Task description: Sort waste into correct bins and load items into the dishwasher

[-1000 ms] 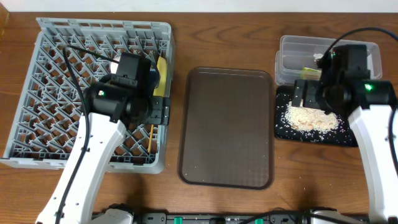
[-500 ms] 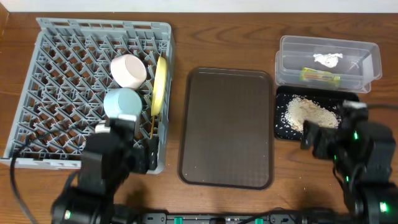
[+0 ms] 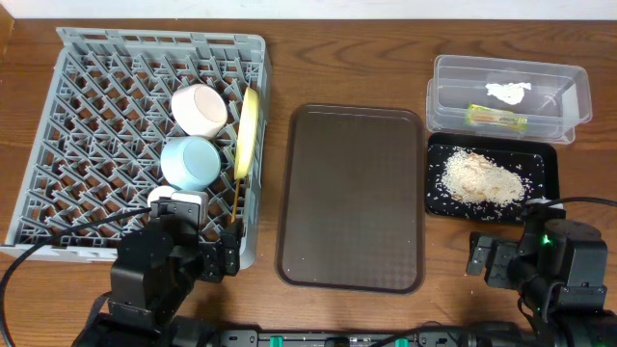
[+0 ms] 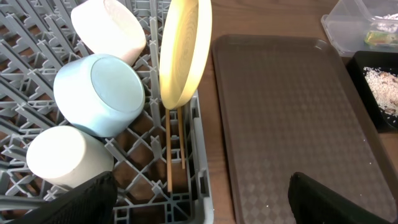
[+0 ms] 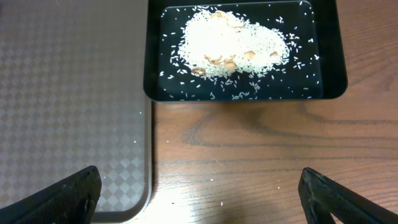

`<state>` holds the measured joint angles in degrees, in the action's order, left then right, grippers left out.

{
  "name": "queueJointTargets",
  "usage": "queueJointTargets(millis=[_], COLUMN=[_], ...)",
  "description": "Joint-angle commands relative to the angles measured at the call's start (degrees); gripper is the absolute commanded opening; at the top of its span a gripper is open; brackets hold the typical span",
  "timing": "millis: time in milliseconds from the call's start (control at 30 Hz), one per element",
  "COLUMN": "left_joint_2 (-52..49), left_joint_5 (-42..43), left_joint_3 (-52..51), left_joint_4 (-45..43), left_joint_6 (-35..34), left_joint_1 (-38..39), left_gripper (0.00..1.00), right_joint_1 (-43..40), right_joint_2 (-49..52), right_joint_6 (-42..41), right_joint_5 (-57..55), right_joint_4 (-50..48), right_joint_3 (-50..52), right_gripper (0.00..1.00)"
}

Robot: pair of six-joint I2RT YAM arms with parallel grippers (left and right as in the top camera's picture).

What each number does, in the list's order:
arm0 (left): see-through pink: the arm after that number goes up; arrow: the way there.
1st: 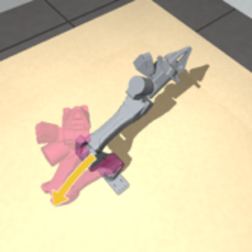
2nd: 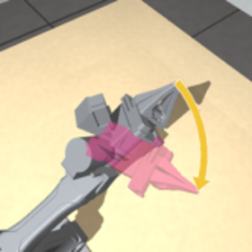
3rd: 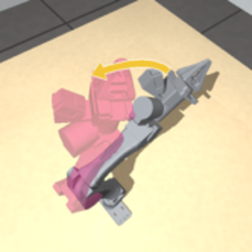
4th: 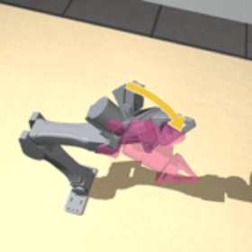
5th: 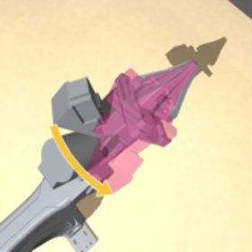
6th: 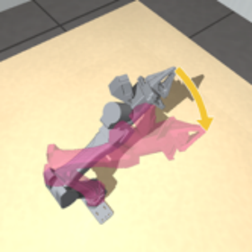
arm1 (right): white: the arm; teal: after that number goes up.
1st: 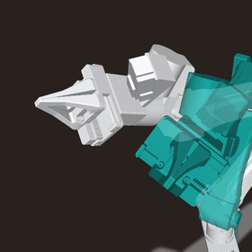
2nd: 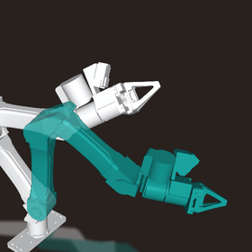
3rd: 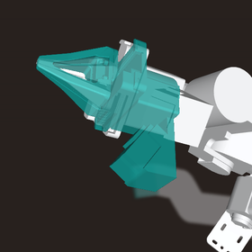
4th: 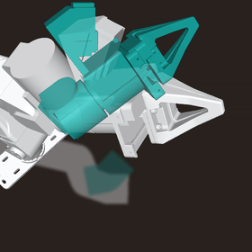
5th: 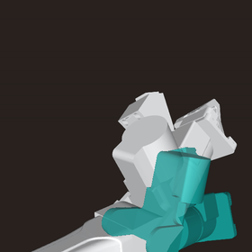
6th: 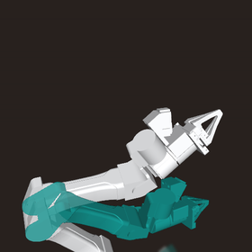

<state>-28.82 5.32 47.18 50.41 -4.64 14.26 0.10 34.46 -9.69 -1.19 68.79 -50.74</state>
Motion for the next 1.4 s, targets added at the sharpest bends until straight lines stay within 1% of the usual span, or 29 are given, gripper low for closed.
queueJointTargets(millis=[0, 167, 233, 300, 367, 467, 600, 733, 833, 1000, 1067, 1167, 1233, 1367], left_joint_2=[0.09, 0.09, 0.09, 0.09, 0.09, 0.09, 0.09, 0.09, 0.09, 0.09, 0.09, 0.09, 0.09, 0.09], left_joint_5=[-0.87, -0.87, -0.87, -0.87, -0.87, -0.87, -0.87, -0.87, -0.9, -0.87, -0.87, -0.87, -0.87, -0.87], left_joint_3=[-0.46, -0.46, -0.46, -0.46, -0.46, -0.46, -0.46, -0.46, -0.46, -0.46, -0.46, -0.46, -0.46, -0.46], left_joint_4=[0.07, 0.07, 0.07, 0.07, 0.07, 0.07, 0.07, 0.07, 0.07, 0.07, 0.07, 0.07, 0.07, 0.07], left_joint_6=[-0.31, -0.31, -0.31, -0.31, -0.31, -0.31, -0.31, -0.31, -0.31, -0.31, -0.31, -0.31, -0.31, -0.31], left_joint_1=[-0.04, -0.04, -0.04, -0.04, -0.04, -0.04, -0.04, -0.04, -0.04, -0.04, -0.04, -0.04, -0.04, -0.04], left_gripper=[0.89, 0.89, 0.89, 0.89, 0.89, 0.89, 0.89, 0.89, 0.89, 0.89, 0.9, 0.9, 0.9, 0.9], right_joint_1=[0.31, 0.46, 1.01, 1.79, 2.6, 2.89, 2.93, 2.91, 2.86, 2.4, 2.21, 2.19, 2.05, 2.05], right_joint_2=[-0.07, -1.09, -2.19, -4.31, -7.61, -13.6, -23.34, -30.99, -33.83, -34.14, -34.16, -34.16, -34.14, -34.14], right_joint_6=[-0.35, -0.35, 0.37, 3.52, 5.73, 6.1, 5.92, 6.1, 6.16, 6.21, 7.76, 9.94, 11.1, 10.6], right_joint_5=[-0.7, -3.04, -3.34, -3.3, -3.3, -3.19, -1.53, -1.88, -2.47, -3.1, -2.29, -1.09, 0.22, 0.35], right_joint_4=[0.07, -0.66, -3.19, -7.28, -12.74, -22.1, -36.37, -50.47, -57.05, -69.35, -70.14, -65.18, -64.52, -64.52], right_joint_3=[0.39, 0.5, 0.81, 1.9, 4.52, 11.1, 22.49, 33.68, 39.19, 48.26, 50.36, 50.42, 50.42, 50.42], right_gripper=[0.99, 0.99, 0.99, 0.99, 0.99, 0.99, 0.99, 0.99, 0.99, 0.99, 0.99, 0.99, 0.99, 0.99])
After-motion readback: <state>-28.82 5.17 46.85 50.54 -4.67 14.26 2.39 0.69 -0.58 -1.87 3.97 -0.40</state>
